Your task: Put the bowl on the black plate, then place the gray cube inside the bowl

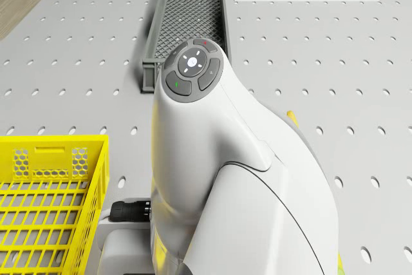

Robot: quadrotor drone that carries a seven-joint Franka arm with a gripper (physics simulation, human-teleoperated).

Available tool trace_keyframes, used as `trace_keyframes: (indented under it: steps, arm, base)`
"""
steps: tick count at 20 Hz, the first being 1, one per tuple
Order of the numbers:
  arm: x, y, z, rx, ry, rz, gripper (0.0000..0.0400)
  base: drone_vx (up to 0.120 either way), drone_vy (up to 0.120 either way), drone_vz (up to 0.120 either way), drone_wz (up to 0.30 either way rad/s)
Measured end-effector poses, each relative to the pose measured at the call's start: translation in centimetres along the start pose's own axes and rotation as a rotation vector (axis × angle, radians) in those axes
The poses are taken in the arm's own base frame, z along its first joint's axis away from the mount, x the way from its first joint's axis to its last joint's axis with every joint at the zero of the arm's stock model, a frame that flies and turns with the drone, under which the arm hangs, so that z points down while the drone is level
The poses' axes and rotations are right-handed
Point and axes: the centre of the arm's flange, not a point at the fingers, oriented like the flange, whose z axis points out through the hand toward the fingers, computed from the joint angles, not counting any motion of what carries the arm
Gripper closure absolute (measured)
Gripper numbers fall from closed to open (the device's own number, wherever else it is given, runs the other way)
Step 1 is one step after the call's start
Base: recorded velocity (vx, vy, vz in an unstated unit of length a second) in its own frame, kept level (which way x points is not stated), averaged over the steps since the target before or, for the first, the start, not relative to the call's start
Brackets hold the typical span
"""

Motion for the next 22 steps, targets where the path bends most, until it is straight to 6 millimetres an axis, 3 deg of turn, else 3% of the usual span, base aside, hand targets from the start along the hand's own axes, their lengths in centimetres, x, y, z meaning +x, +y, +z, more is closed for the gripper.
trace_keyframes:
  steps: [11,15,22]
  arm:
    - [0.0,0.0,0.0,0.0,0.0,0.0,0.015]
    - [0.0,0.0,0.0,0.0,0.0,0.0,0.015]
    - [0.0,0.0,0.0,0.0,0.0,0.0,0.015]
  base:
    - [-0.12,0.0,0.0,0.0]
    - [-0.12,0.0,-0.12,0.0]
    - [-0.12,0.0,-0.029,0.0]
